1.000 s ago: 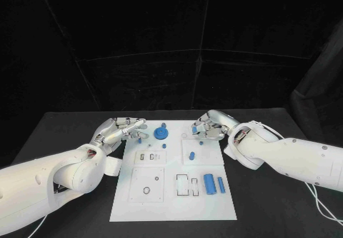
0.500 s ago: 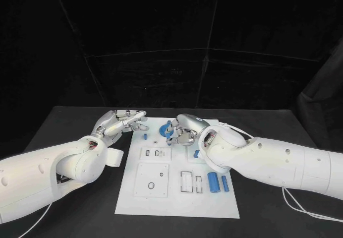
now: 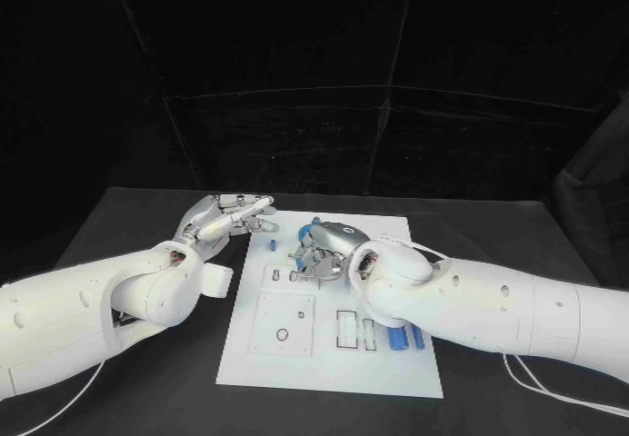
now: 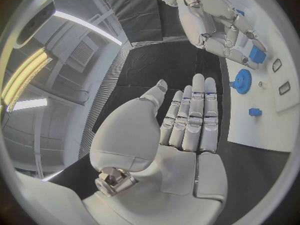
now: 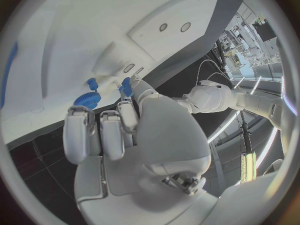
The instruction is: Assemble the parts on the task board
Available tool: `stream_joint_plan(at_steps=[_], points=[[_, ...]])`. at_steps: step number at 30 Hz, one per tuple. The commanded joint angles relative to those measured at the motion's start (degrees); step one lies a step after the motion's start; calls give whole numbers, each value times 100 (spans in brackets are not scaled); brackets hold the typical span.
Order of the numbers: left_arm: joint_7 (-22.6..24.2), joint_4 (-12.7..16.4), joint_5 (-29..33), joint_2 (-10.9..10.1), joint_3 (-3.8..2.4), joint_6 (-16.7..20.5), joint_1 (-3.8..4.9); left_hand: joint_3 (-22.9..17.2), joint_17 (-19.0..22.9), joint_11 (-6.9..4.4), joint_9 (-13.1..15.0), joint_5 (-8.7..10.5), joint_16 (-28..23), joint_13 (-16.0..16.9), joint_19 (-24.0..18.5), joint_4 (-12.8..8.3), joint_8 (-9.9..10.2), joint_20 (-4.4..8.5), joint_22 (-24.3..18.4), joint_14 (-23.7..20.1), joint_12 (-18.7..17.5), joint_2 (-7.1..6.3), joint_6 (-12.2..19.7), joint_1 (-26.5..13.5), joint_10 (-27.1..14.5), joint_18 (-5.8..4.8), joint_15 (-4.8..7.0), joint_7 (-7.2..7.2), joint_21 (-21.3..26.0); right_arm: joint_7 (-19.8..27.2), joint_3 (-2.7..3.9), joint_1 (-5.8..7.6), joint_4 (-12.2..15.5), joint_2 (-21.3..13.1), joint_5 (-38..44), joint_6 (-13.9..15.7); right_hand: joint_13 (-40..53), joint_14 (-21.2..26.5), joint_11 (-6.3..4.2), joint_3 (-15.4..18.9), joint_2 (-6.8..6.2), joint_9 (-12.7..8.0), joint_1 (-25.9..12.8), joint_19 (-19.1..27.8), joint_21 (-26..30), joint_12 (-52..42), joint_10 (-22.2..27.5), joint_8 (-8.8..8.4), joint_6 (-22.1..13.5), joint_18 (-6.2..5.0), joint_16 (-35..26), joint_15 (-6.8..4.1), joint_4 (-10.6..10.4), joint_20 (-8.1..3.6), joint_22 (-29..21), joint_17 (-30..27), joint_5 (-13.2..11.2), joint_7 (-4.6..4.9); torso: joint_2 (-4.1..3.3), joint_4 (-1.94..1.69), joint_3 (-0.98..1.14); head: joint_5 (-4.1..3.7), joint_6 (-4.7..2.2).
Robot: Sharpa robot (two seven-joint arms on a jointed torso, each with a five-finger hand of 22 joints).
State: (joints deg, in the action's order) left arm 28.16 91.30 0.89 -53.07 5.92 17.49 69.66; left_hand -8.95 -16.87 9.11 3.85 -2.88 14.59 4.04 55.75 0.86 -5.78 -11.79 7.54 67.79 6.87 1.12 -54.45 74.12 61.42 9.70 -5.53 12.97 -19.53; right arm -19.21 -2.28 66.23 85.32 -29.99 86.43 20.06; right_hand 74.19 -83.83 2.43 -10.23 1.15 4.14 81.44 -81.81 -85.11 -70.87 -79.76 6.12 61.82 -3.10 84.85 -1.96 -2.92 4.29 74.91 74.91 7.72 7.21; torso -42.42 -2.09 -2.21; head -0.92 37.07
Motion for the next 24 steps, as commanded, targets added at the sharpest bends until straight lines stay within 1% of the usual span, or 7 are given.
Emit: stream_joint_plan(at_steps=[1, 3, 4, 12, 16, 18, 24], points=[[88, 7, 39, 18, -5, -14, 12, -14, -7, -10, 2, -28, -27, -5, -22, -33, 2, -10, -5, -57, -2, 27, 16, 37, -13, 75, 0, -27, 17, -142, -3, -11, -19, 46, 279, -186, -4, -410, -89, -113, -15, 35, -65, -42, -17, 31, -67, 10, 162, 63, -34, -33, -67, -4, 450, 559, 32, -87, -5, 17, 12, 20, 16], [84, 5, 39, 23, -5, -20, 13, -15, -9, -11, 3, -28, -30, -4, -23, -36, -1, -10, -6, -59, 0, 29, 13, 39, -9, 76, 0, -28, 19, -156, -9, -18, -31, 63, 307, -212, -1, -410, -89, -116, -26, 34, -70, -43, -18, 29, -69, 8, 161, 64, -33, -33, -61, -4, 451, 560, 35, -87, -5, 16, 14, 20, 27], [82, 4, 40, 25, -5, -23, 13, -15, -9, -11, 3, -28, -30, -4, -23, -36, -1, -10, -6, -59, 0, 29, 13, 39, -9, 76, 0, -28, 19, -166, -13, -21, -36, 70, 319, -229, -1, -410, -89, -116, -26, 34, -70, -43, -18, 29, -69, 8, 161, 64, -33, -33, -61, -4, 451, 560, 35, -87, -3, 9, 12, 12, 37], [69, -3, 40, 36, -5, -42, 13, -15, -9, -11, 3, -28, -30, -4, -23, -36, -1, -10, -6, -59, 0, 29, 13, 39, -9, 76, 0, -28, 19, -209, -41, -53, -57, 101, 409, -363, -7, -408, -86, -124, -61, 32, -106, -41, -16, 39, -63, 2, 159, 63, -41, -32, -56, -3, 448, 550, 48, -84, -2, 4, 11, 15, 60], [61, -8, 40, 41, -4, -52, 13, -15, -9, -11, 3, -28, -30, -4, -23, -36, -1, -10, -6, -59, 0, 29, 13, 39, -9, 76, 0, -28, 19, -219, -45, -67, -52, 103, 427, -435, -7, -408, -85, -125, -88, 32, -137, -41, -15, 41, -63, 0, 160, 63, -42, -30, -57, -3, 448, 550, 55, -82, -2, 7, 16, 16, 67], [59, -11, 40, 42, -4, -55, 13, -15, -9, -11, 3, -28, -30, -4, -23, -36, -1, -10, -6, -59, 0, 29, 13, 39, -9, 76, 0, -28, 19, -222, -47, -73, -53, 104, 432, -477, -8, -408, -85, -125, -93, 31, -143, -41, -15, 42, -62, -1, 160, 63, -43, -30, -57, -2, 448, 549, 55, -82, 0, 10, 12, 14, 71], [52, -18, 40, 46, -4, -64, 12, -15, -9, -11, 3, -28, -30, -4, -23, -36, -1, -10, -6, -59, 0, 29, 13, 39, -9, 76, 0, -28, 19, -223, -49, -86, -44, 99, 448, -629, -9, -408, -82, -124, -140, 30, -197, -39, -14, 47, -60, -6, 161, 62, -45, -28, -61, -1, 447, 548, 51, -80, -2, 8, 12, 16, 83]])
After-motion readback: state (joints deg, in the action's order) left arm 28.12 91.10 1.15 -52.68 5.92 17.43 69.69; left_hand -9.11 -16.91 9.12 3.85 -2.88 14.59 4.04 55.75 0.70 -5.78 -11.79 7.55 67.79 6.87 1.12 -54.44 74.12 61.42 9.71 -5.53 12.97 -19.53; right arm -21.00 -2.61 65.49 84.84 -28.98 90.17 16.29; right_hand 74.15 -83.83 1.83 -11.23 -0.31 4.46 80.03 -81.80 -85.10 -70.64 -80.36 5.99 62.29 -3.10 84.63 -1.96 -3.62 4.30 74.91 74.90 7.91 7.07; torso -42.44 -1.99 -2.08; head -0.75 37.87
